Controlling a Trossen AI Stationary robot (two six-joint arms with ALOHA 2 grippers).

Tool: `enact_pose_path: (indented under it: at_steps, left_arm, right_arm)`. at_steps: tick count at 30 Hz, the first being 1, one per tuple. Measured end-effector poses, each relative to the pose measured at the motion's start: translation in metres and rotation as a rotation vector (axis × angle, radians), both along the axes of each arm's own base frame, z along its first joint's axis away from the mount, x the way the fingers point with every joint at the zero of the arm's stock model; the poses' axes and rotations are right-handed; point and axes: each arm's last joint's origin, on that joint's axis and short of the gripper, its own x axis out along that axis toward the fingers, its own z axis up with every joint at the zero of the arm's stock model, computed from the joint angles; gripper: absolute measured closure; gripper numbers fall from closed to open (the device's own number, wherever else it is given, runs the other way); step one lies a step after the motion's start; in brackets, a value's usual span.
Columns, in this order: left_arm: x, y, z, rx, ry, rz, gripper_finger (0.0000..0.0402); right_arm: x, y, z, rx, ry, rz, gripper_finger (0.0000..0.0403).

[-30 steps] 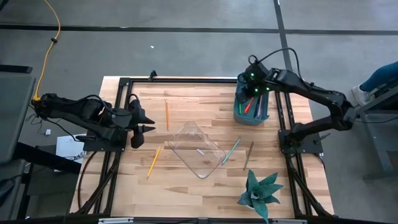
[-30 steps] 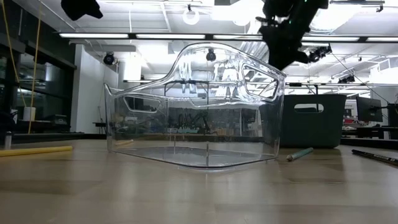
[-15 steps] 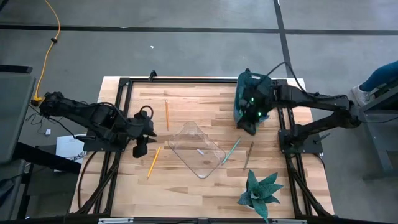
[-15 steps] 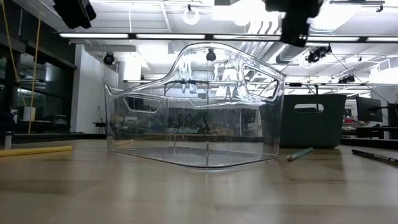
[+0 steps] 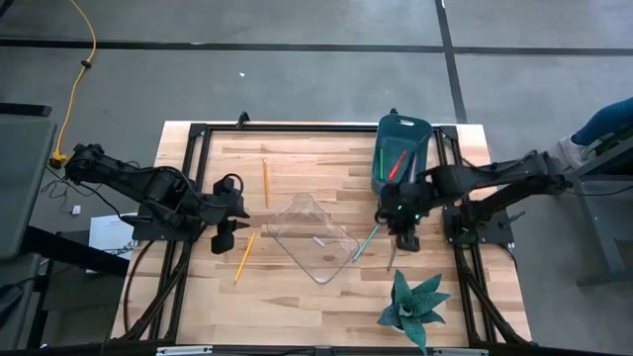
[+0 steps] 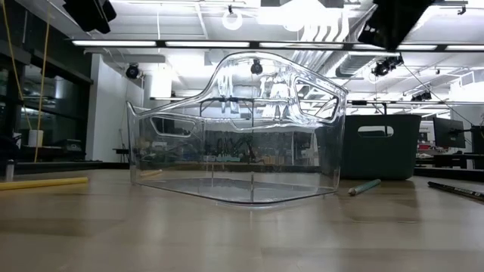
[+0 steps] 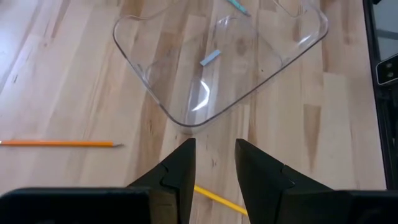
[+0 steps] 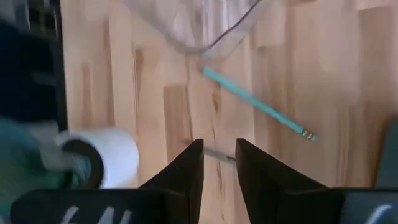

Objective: Sort pens & pencils
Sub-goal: Put the black pencil into the transparent bin

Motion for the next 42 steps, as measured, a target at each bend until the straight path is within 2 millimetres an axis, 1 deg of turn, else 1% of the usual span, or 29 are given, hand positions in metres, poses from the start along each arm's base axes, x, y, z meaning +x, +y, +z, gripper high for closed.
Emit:
enact_pose_path:
  at_steps: [7,9,11,16,19,23,26,32,37,42]
  left_arm:
    - [0.000,0.000,0.000,0.003,0.000,0.001,0.0300]
    - [0.000,0.000,0.000,-0.007,-0.004,0.024,0.0300]
    - [0.000,0.001,0.000,-0.018,-0.008,0.050,0.0300]
    - [-0.001,-0.004,0.000,0.004,-0.022,0.059,0.0300]
    - [-0.002,-0.005,0.001,0.002,-0.032,0.087,0.0300]
    - [-0.001,-0.005,0.001,-0.023,-0.039,0.130,0.0300]
    - [-0.001,-0.005,0.001,-0.040,-0.042,0.148,0.0300]
    - [-0.001,-0.005,0.001,-0.049,-0.048,0.173,0.0300]
    - [-0.001,-0.004,0.001,-0.033,-0.055,0.189,0.0300]
    - [-0.001,-0.002,0.001,-0.019,-0.079,0.252,0.0300]
  right_arm:
    - [0.015,0.019,-0.037,-0.096,0.213,0.254,0.0318]
    - [0.020,0.021,-0.048,-0.113,0.286,0.266,0.0318]
    - [0.025,0.022,-0.057,-0.118,0.322,0.266,0.0320]
    - [0.032,0.023,-0.062,-0.144,0.292,0.337,0.0330]
    - [0.032,0.019,-0.062,-0.166,0.288,0.337,0.0338]
    - [0.034,0.009,-0.054,-0.138,0.234,0.182,0.0345]
    - [0.032,-0.001,-0.044,-0.115,0.188,0.043,0.0345]
    - [0.018,-0.012,-0.026,-0.110,0.171,-0.328,0.0345]
    - [0.003,-0.009,-0.019,-0.077,0.218,-0.639,0.0345]
    - [-0.004,0.004,-0.017,-0.100,0.182,-0.896,0.0345]
